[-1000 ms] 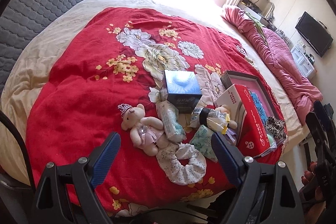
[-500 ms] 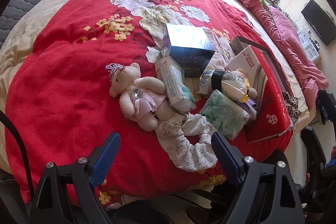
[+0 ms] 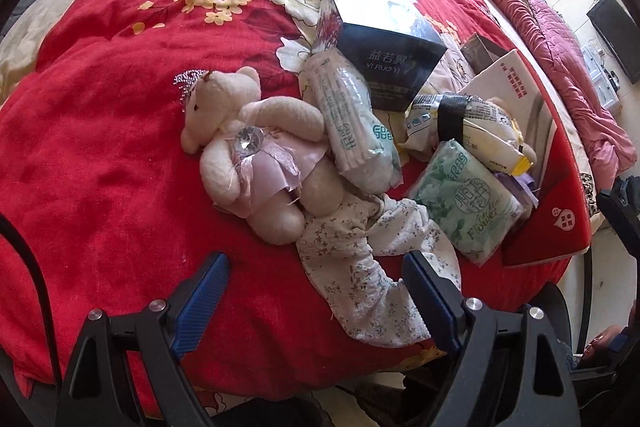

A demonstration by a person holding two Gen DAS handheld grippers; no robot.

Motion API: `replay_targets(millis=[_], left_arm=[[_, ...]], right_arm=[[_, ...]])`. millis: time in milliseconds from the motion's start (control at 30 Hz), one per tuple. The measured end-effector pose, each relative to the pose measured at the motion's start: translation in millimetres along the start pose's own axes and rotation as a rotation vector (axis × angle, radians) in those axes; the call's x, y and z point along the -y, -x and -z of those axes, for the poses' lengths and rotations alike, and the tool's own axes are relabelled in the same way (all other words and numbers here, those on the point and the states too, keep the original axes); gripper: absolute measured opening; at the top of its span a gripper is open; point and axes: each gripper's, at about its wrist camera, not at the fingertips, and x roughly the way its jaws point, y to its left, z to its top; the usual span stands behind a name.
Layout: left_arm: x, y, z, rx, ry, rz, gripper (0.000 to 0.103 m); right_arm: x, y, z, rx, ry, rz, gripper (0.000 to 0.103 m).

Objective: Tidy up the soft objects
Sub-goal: 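Move both tools back over the pile of soft items, then close left tool on the white floral cloth while right tool grips the green tissue pack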

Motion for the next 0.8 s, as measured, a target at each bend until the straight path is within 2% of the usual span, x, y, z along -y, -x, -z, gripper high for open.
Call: replay_targets(millis=[300, 533, 600, 733, 800], left_arm=[[1, -14, -1, 0.004, -0.035, -0.029, 0.086], [6, -18, -4, 0.021, -0.063, -0.061, 0.076], [4, -19, -5, 0.025, -0.054, -0.051, 0.073], [-4, -17, -8, 0.041, -0.013, -0.022, 0.061], [-7, -17, -9, 0.041, -0.005, -0.012, 0.058]], right_arm=[[-18, -29, 5, -0.060, 0.131, -0.014, 0.078], [-19, -50, 6, -0.103, 0.155, -0.036, 0.078], [-21, -54, 5, -0.102, 0.174, -0.040, 0.078], [-24, -65, 2, -0.106, 0.199, -0.064, 0.077], [-25, -74, 2, -0.130, 0.205, -0.074, 0.076]])
